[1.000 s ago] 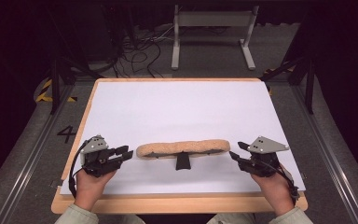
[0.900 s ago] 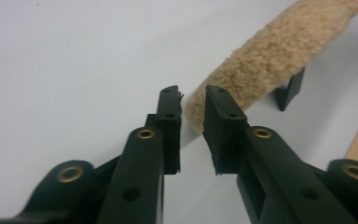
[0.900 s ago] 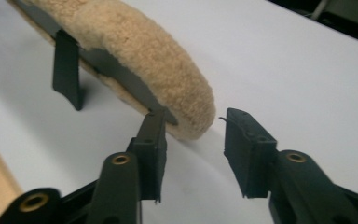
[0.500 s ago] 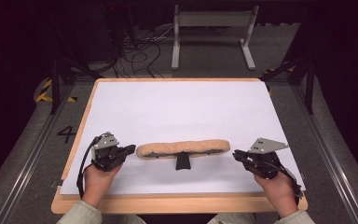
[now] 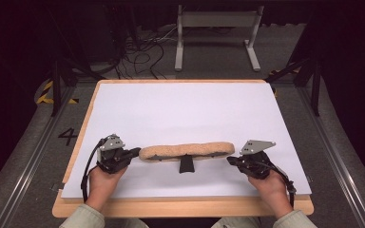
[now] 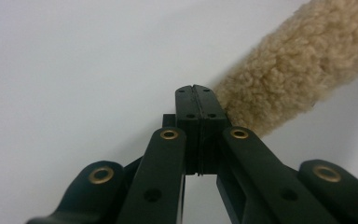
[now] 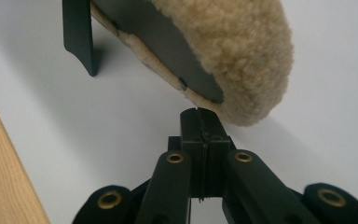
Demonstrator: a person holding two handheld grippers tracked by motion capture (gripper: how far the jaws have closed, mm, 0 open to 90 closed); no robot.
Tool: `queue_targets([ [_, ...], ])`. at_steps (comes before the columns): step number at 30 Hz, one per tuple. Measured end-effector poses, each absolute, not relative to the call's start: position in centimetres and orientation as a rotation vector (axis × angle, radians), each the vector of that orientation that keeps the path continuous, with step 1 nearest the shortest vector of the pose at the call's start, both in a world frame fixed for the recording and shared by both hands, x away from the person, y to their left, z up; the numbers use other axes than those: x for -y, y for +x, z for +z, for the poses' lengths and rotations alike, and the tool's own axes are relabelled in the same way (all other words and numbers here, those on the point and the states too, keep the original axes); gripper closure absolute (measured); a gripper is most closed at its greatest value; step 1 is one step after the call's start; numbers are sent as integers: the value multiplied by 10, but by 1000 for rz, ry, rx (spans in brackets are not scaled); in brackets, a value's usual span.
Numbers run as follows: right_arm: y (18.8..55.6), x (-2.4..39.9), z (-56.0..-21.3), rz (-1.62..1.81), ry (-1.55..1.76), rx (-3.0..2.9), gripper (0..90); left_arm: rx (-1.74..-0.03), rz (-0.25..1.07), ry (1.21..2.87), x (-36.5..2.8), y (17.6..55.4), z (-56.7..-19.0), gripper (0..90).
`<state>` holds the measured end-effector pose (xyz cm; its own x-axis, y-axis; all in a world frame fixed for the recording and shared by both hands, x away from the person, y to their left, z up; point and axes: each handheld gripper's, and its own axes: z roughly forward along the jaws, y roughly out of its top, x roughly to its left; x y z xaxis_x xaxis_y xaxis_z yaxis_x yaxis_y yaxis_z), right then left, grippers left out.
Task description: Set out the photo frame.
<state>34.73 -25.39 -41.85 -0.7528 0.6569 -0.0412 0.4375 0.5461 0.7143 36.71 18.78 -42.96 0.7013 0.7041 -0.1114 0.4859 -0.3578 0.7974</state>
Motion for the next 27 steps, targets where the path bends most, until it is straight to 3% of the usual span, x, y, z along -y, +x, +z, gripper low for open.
queue_targets([
  [27,365,254,-425,1029,985,-2453,900,-858,265,2060,-191,360,-427,900],
])
